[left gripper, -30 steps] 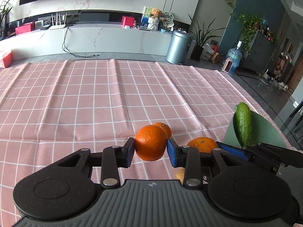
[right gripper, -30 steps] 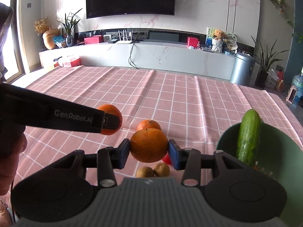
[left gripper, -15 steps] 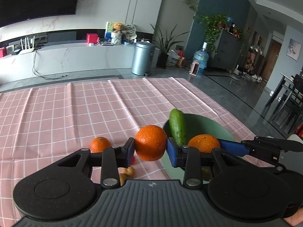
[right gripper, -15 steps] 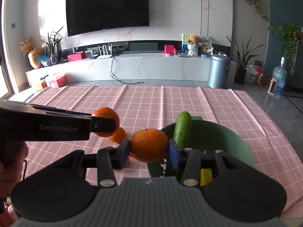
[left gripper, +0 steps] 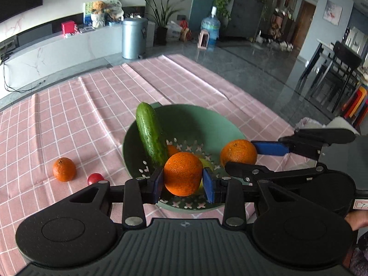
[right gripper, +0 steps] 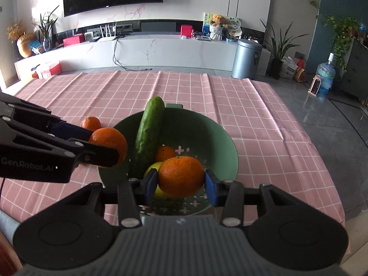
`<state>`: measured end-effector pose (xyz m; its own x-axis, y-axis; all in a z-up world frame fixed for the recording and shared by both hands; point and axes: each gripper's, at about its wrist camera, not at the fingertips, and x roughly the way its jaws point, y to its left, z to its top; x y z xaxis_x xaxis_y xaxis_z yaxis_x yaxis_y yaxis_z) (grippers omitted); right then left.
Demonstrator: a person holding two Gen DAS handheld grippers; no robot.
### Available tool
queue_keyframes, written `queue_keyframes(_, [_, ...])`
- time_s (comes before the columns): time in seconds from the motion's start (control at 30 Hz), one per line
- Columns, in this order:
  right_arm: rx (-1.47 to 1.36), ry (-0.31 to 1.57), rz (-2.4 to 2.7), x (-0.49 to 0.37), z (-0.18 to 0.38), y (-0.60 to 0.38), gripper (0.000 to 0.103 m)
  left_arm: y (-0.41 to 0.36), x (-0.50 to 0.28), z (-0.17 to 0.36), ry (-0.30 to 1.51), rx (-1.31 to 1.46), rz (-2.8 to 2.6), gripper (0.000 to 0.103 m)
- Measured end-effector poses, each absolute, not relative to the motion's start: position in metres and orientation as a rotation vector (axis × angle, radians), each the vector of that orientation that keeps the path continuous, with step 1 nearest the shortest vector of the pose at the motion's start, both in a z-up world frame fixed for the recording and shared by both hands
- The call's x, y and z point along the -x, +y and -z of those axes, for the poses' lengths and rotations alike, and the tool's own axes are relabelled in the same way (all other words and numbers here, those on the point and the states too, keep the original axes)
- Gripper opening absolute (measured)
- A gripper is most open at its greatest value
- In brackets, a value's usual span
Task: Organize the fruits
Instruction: 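Carry both mandarins into the colander and open both tools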
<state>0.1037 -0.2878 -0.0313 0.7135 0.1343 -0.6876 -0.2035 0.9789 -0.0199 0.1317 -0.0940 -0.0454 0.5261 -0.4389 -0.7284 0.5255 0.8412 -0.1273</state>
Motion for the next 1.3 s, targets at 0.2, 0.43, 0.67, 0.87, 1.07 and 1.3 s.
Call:
queue_keyframes(0.2, [0.192,0.777,-0.234,-0.119,0.04,-0.283,0.041,-0.11,-0.135,0.053,0.913,-0.208,0.593,0.041])
queue_keyframes(0.43, [0.3,0.814,-0.257,-0.135,0.053,-0.284,0.041,-0.123,-0.141,0.064,0.98,-0.305,0.601,0.041])
queue_keyframes(0.67, [0.39,0.847,-0.277,-0.146,0.064,-0.28,0.041,-0.131,-0.142,0.075,1.008,-0.391,0.614,0.041])
queue_keyframes(0.87, [0.424,0.861,-0.284,-0.152,0.068,-0.279,0.042,-0.135,-0.147,0.085,1.018,-0.42,0.613,0.042])
queue_keyframes(1.07, [0.436,0.884,-0.272,-0.153,0.072,-0.282,0.042,-0.135,-0.149,0.087,1.023,-0.401,0.617,0.042])
queue_keyframes(1.3, [0.445,0.879,-0.261,-0.151,0.07,-0.279,0.041,-0.132,-0.144,0.084,1.003,-0.386,0.611,0.049])
